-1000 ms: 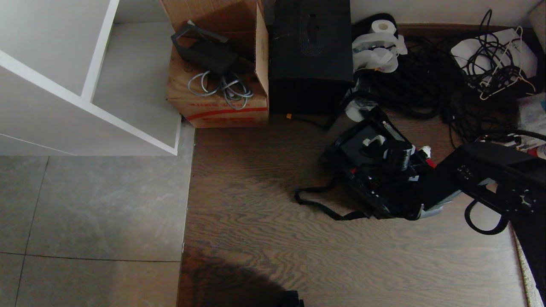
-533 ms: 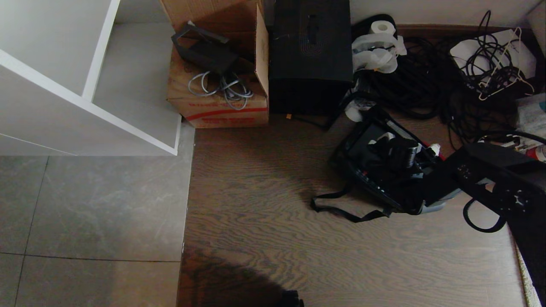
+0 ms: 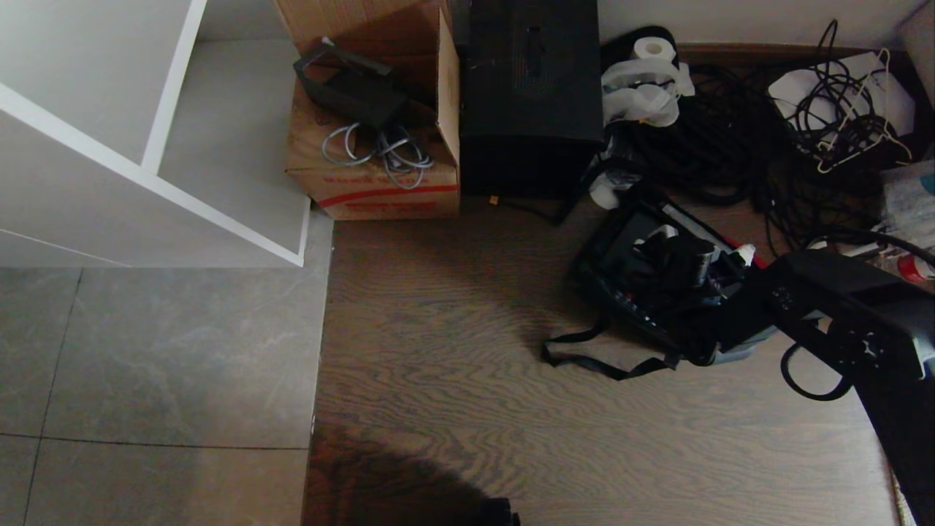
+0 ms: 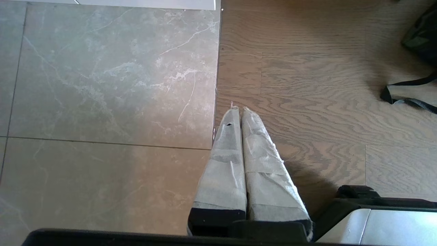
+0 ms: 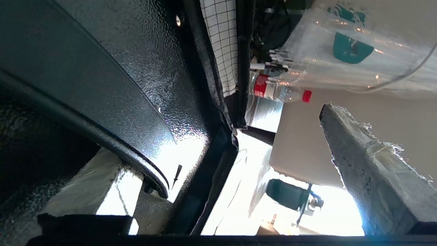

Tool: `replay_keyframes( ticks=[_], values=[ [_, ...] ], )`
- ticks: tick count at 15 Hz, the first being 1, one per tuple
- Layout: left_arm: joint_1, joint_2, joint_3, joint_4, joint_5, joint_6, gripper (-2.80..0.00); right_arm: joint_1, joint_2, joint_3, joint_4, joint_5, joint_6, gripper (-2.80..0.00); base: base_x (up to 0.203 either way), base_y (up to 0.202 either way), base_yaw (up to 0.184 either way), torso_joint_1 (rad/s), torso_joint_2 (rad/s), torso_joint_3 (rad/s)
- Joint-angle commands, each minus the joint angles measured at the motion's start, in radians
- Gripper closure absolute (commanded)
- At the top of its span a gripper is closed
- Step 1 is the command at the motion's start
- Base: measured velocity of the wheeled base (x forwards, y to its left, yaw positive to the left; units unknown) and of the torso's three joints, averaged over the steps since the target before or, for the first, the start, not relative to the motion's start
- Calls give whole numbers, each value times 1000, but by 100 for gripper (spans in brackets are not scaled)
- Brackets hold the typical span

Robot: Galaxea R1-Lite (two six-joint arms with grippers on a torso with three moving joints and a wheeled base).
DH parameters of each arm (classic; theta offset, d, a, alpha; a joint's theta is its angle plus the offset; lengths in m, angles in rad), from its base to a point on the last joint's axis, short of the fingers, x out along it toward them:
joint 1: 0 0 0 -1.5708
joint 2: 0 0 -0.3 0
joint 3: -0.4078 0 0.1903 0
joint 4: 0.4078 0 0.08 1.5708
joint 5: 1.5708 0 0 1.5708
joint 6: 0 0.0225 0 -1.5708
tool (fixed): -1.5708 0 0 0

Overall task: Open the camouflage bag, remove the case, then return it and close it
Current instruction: Grip the handle

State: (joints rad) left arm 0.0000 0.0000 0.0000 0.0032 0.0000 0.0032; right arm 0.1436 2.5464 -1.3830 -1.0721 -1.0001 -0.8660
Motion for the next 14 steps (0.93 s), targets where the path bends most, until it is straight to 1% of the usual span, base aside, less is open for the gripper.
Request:
replay_keyframes(
  ticks=[1,4,5,6,7,8,9,10,14],
  values=[
    [0,2,0,0,0,0,0,-1,19,6,-8,51,0,-280,0,0,0,0,0,0],
    [0,2,0,0,0,0,0,-13,-5,33,-24,135,2,-280,0,0,0,0,0,0],
    [0,2,0,0,0,0,0,-15,-11,44,-42,194,-1,-280,0,0,0,0,0,0],
    [0,2,0,0,0,0,0,-20,-20,48,-99,259,-10,-280,0,0,0,0,0,0],
    [0,2,0,0,0,0,0,-24,-25,59,-152,319,-49,-280,0,0,0,0,0,0],
    [0,2,0,0,0,0,0,-33,-24,93,-187,357,-91,-280,0,0,0,0,0,0],
    [0,2,0,0,0,0,0,-39,-18,117,-241,381,-150,-280,0,0,0,0,0,0],
    [0,2,0,0,0,0,0,-40,-10,130,-268,391,-181,-280,0,0,0,0,0,0],
    [0,2,-2,0,0,0,0,-41,34,104,-266,382,-217,-280,0,0,0,0,0,0]
  ],
)
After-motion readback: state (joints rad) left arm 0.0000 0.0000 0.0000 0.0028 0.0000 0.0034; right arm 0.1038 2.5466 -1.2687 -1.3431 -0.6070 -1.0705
